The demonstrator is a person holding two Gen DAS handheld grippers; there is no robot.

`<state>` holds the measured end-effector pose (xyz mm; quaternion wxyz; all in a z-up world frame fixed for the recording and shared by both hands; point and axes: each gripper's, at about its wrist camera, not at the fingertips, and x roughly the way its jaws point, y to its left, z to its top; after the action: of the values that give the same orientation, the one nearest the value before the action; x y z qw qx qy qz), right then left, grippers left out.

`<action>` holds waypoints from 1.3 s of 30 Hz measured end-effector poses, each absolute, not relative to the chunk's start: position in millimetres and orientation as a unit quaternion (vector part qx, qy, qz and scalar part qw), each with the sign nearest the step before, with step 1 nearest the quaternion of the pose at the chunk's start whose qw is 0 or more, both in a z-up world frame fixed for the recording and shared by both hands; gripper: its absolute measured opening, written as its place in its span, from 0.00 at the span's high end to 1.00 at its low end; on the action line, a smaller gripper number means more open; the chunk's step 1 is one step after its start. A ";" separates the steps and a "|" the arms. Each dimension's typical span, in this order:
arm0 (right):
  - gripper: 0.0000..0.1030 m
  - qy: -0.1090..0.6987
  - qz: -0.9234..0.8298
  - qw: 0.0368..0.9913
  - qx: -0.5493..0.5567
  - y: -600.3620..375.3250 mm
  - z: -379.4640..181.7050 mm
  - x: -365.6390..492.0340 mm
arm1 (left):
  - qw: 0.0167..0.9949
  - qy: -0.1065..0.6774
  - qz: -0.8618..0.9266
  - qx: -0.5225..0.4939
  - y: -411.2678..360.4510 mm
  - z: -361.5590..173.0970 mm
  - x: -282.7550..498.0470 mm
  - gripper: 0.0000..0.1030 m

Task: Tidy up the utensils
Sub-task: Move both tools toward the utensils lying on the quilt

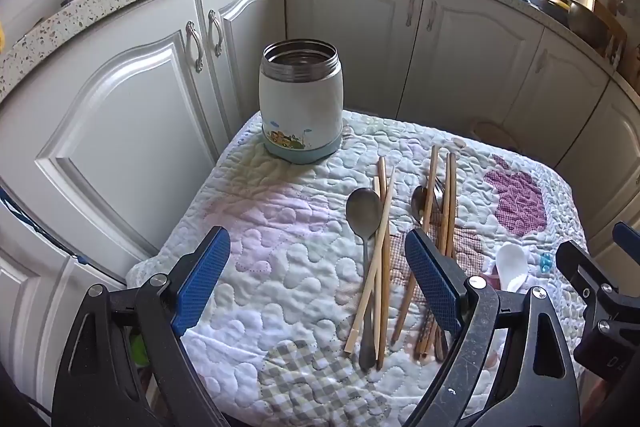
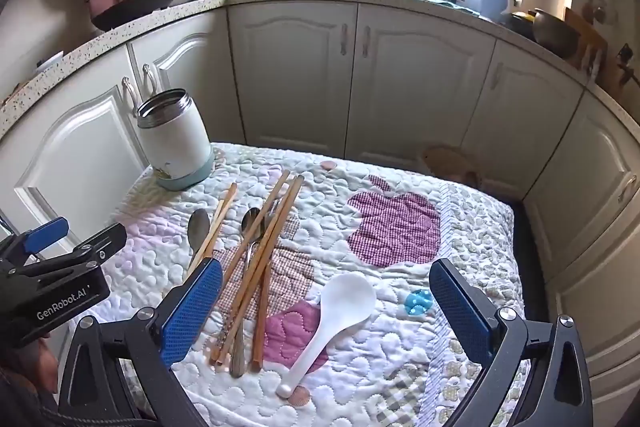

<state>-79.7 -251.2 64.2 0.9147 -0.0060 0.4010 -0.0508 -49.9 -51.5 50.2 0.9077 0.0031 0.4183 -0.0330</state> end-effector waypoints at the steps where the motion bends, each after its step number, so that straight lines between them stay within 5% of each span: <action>1: 0.00 0.401 -0.052 0.915 -0.009 -248.4 63.5 -78.4 | 0.907 0.420 -0.034 0.002 -51.7 49.3 -49.8 0.13; 39: 0.00 0.428 -0.039 0.903 0.022 -249.9 45.4 -76.4 | 0.898 0.439 -0.036 -0.001 -53.3 34.1 -49.7 0.13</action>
<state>-76.4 -249.9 45.4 0.9029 0.0221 0.4275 -0.0394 -49.7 -53.3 34.1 0.8979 -0.0013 0.4388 -0.0358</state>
